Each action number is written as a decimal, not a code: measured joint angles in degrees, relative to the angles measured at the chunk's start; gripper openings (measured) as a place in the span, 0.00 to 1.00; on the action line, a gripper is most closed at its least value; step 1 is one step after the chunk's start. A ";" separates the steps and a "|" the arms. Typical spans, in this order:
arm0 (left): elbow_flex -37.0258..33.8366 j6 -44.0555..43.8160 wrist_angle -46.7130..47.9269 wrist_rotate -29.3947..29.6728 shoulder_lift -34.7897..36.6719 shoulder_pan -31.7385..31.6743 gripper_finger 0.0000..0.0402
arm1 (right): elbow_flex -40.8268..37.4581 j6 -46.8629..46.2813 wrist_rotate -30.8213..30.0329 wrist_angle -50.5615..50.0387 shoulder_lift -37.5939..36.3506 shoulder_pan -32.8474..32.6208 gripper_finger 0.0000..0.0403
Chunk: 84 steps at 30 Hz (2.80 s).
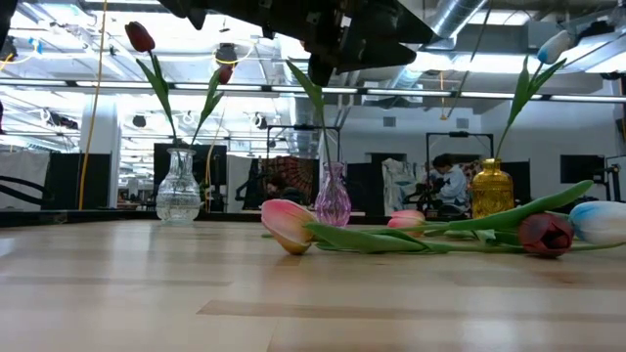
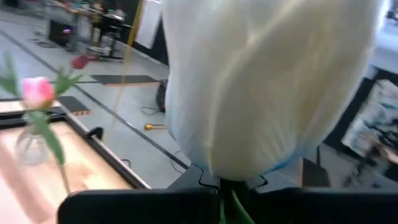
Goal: Sort flowers into vase by color
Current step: Put the top white flower into the yellow vase
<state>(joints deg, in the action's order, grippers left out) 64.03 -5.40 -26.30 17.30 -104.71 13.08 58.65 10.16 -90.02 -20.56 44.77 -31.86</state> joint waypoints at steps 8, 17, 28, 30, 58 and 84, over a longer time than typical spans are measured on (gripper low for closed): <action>0.00 -0.01 0.42 0.00 0.00 0.00 0.42 | 0.00 -5.26 -0.07 -0.02 1.78 3.75 0.08; 0.00 -1.55 1.10 -0.01 0.00 0.00 0.42 | 0.00 -16.51 11.57 -7.44 7.31 3.31 0.08; 0.00 -1.93 2.45 -0.02 0.02 -0.02 0.42 | -0.04 -48.94 29.94 -39.84 10.14 13.61 0.08; 0.00 -1.95 2.49 0.00 0.00 -0.02 0.41 | -0.04 -47.59 30.24 -38.84 10.06 14.91 0.08; 0.00 -1.98 2.49 0.00 0.02 -0.04 0.41 | 18.28 -25.77 39.35 -42.60 10.80 29.72 0.08; 0.00 -2.41 2.48 0.00 0.02 -0.05 0.42 | 21.55 -23.19 42.14 -47.30 10.85 32.07 0.08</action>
<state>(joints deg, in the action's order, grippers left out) 64.03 -7.81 -23.82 17.30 -104.68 13.03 80.20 -13.03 -47.88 -67.85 55.62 0.21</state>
